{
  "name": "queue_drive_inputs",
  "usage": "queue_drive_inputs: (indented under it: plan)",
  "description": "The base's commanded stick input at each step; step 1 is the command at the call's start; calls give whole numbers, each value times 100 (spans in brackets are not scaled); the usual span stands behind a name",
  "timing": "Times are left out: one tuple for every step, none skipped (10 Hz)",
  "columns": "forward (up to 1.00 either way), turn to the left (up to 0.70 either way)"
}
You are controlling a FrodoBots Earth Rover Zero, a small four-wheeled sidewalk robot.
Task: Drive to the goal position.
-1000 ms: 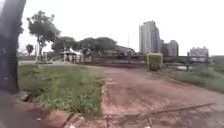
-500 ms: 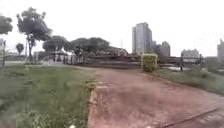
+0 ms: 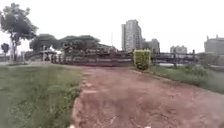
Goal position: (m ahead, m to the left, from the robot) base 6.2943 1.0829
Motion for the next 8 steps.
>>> queue_drive_inputs:
  plan:
    - [100, -37]
    - [100, -32]
    - [100, -18]
    - [100, -4]
    - [100, 3]
    - [100, 3]
    - [100, 3]
    - [100, 3]
